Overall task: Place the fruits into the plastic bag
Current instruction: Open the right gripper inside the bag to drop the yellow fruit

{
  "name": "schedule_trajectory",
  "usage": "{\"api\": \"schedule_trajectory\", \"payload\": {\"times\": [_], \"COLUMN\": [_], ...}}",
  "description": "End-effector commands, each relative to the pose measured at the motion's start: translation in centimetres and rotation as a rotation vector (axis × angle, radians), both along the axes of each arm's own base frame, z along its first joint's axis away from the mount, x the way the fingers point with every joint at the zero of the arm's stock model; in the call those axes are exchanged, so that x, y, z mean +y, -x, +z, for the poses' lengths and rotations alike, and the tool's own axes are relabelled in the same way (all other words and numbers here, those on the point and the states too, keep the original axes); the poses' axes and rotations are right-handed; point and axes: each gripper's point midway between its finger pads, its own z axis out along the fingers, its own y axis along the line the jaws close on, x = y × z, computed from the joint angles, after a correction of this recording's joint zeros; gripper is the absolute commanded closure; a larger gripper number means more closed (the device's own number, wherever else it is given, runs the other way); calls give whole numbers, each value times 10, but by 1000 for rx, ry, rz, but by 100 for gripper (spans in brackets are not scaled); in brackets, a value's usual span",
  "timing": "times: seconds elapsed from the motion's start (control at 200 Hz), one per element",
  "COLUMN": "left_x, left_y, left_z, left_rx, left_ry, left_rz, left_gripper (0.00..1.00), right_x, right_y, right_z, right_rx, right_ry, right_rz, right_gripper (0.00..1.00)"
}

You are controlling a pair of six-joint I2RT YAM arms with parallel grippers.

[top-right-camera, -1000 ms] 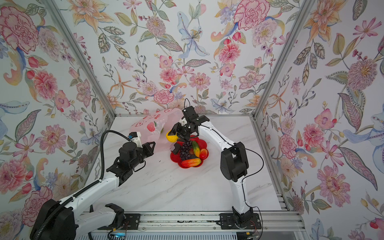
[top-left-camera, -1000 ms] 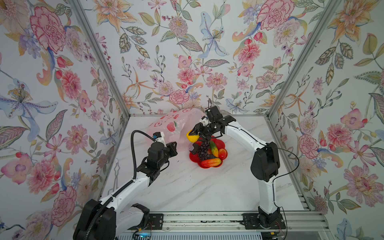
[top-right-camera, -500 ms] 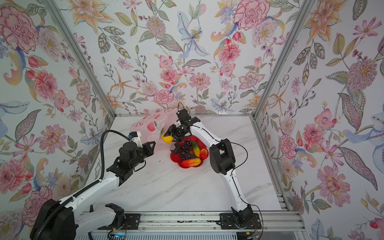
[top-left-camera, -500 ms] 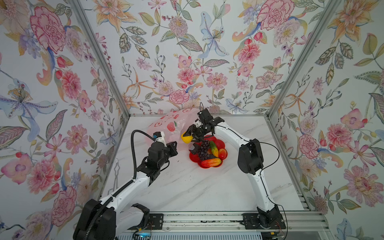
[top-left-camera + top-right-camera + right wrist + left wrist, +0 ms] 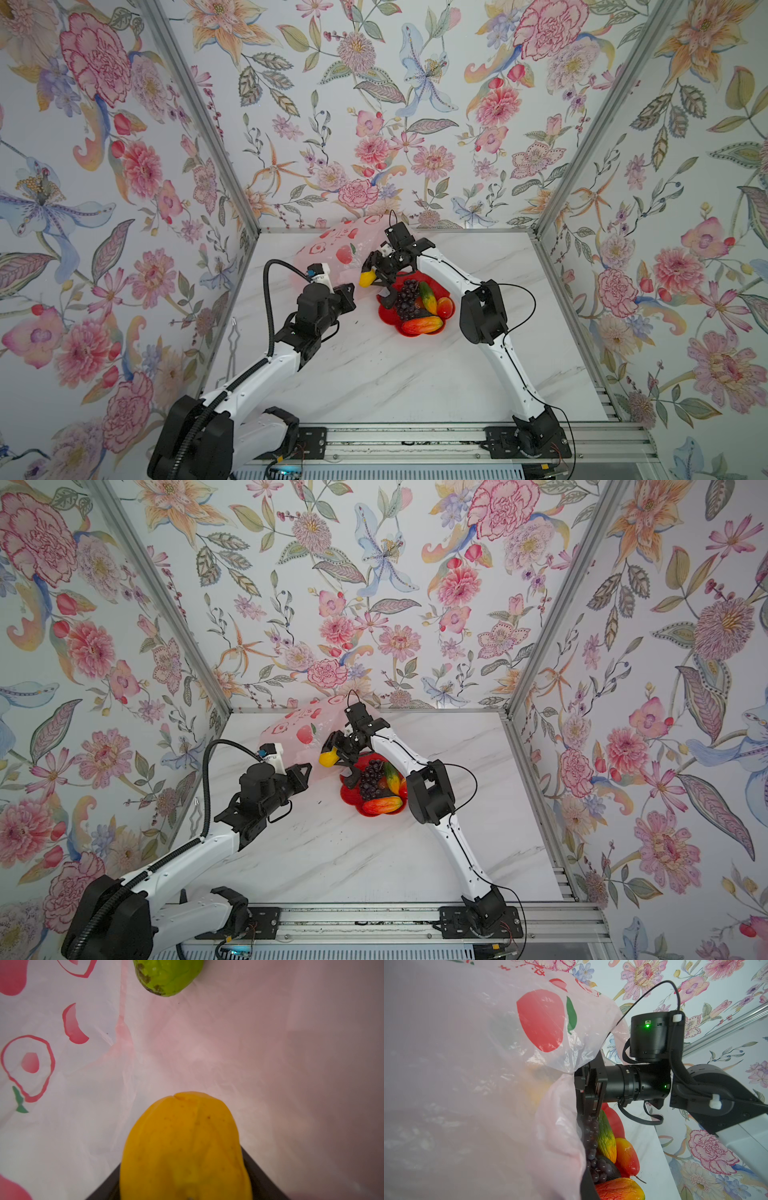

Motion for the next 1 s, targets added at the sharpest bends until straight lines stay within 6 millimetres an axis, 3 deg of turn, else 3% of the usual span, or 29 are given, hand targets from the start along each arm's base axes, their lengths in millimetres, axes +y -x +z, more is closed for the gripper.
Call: {"api": "schedule_trajectory", "payload": {"times": [0.0, 0.32, 0.991], "left_x": [-5, -2, -3], "left_y": [-3, -1, 3], "left_z": [13, 13, 18], "left_rx": [-24, -26, -37], "left_ry": [0, 3, 16], "left_rz": [-8, 4, 27], "left_gripper": [100, 100, 100], "right_x": [17, 24, 9], "right_y": [-7, -19, -7], "right_z": [16, 38, 69], "right_rx": [-23, -63, -125], "right_ry": [-93, -166, -151], "right_rz": [3, -12, 23], "right_gripper": [22, 19, 20]}}
